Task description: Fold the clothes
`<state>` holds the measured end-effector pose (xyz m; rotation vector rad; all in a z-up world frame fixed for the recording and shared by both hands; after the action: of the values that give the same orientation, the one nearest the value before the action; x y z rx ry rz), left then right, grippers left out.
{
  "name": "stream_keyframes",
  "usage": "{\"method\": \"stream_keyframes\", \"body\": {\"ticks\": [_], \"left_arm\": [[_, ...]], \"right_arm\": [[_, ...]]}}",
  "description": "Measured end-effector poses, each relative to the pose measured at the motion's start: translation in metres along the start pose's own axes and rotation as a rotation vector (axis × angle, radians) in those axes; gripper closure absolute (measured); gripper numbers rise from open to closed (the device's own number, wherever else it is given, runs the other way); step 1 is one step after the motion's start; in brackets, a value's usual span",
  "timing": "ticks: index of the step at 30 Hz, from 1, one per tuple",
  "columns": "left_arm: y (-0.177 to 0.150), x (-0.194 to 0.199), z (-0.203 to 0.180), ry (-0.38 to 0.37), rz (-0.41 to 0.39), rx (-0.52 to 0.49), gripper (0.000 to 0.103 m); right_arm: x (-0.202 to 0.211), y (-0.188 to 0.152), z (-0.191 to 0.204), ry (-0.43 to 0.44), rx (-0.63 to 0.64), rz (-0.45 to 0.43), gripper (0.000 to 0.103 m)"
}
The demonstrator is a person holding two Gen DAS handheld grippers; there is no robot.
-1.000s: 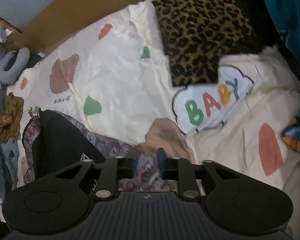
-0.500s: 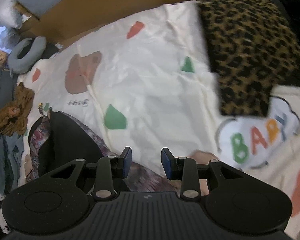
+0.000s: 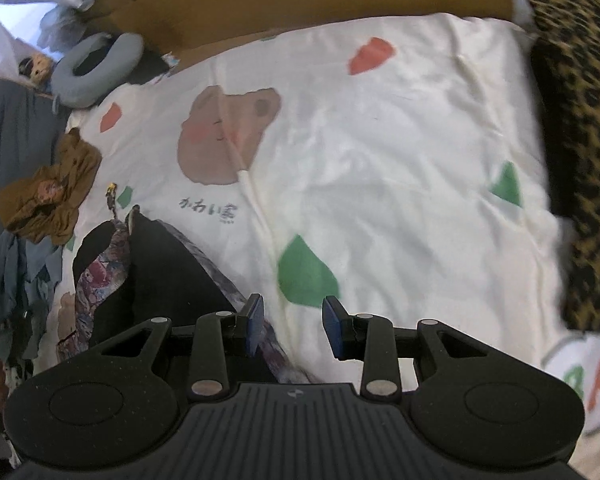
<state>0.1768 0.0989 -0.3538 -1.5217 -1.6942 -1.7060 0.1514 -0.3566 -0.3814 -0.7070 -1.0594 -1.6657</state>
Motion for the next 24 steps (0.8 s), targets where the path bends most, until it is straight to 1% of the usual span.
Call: {"method": "stream_keyframes", "body": {"ticks": [3, 6, 12, 13, 15, 18, 22, 24], "left_arm": [[0.017, -0.020, -0.014, -0.049, -0.014, -0.035, 0.072], [0.032, -0.038, -0.026, -0.095, -0.025, -0.067, 0.072], [0.036, -0.064, -0.037, -0.158, -0.010, -0.085, 0.072], [0.037, -0.068, -0.038, -0.169, -0.009, -0.070, 0.072], [0.041, -0.072, -0.036, -0.195, -0.006, -0.006, 0.072], [0.045, -0.079, -0.036, -0.207, 0.001, 0.059, 0.072], [0.046, -0.091, -0.034, -0.245, 0.040, 0.194, 0.072], [0.045, -0.096, -0.036, -0.239, 0.057, 0.212, 0.072]], "right_arm": [[-0.014, 0.009, 0.009, 0.006, 0.018, -0.009, 0.066], [-0.030, 0.015, 0.019, 0.043, 0.041, -0.004, 0.066], [-0.064, 0.020, 0.035, 0.086, 0.067, 0.019, 0.066], [-0.069, 0.021, 0.037, 0.094, 0.066, 0.019, 0.066], [-0.075, 0.024, 0.042, 0.097, 0.070, 0.013, 0.066], [-0.081, 0.026, 0.048, 0.101, 0.076, 0.015, 0.066], [-0.084, 0.029, 0.055, 0.108, 0.082, 0.014, 0.066], [-0.085, 0.029, 0.058, 0.112, 0.082, 0.012, 0.066]]}}
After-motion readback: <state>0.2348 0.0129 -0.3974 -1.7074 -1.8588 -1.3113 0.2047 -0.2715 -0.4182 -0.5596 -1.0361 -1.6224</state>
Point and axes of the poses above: each gripper's, at about its wrist camera, not at the fingertips, and x roughly against the way its jaws point, z to its left, y to its top, the point moved 5 cm from there along -x, roughly the way its jaws point, and after that the axes turned 2 degrees about z, right-handed, at the moved point
